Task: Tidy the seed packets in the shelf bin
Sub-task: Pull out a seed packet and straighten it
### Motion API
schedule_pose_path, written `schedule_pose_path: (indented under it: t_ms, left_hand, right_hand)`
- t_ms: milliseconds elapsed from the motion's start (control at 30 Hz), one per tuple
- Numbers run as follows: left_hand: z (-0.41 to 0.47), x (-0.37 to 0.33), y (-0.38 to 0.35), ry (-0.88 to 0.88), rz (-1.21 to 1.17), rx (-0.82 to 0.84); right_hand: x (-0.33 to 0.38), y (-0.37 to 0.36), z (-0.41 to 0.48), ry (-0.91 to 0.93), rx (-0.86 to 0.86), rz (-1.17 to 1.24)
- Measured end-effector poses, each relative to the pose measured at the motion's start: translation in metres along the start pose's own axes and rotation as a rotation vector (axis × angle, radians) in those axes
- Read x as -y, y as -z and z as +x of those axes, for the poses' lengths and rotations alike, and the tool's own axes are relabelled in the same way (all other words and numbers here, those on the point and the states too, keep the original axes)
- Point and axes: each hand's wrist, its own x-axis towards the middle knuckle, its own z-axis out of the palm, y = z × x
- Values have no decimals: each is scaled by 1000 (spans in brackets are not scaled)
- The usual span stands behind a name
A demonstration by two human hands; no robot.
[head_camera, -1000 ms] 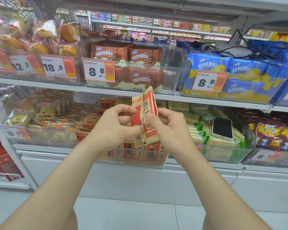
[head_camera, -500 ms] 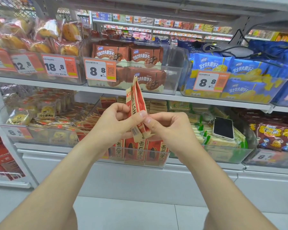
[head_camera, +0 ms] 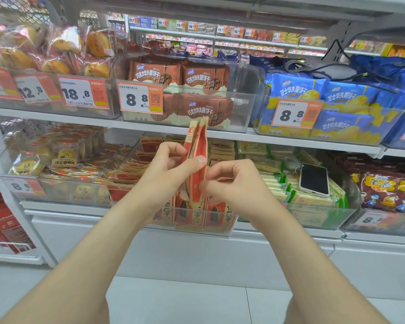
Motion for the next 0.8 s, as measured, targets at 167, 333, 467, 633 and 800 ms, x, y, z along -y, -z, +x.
schedule_pose_path:
  t_ms: [167, 333, 467, 633, 800]
  left_hand:
    - [-2, 3, -14, -59, 45, 67]
    - [-1, 9, -13, -82, 117, 41]
    - [-3, 8, -18, -51, 96, 58]
    - [-4, 1, -18, 25, 63, 50]
    - [-7, -3, -14, 40, 68, 87]
  right_hand:
    - [3, -9, -4, -59, 220, -57]
    - [7, -2, 2, -73, -132, 114]
    - [2, -1, 5, 28, -259, 96]
    - [-3, -1, 5, 141, -256, 57]
    - [-2, -3, 6, 194, -301, 97]
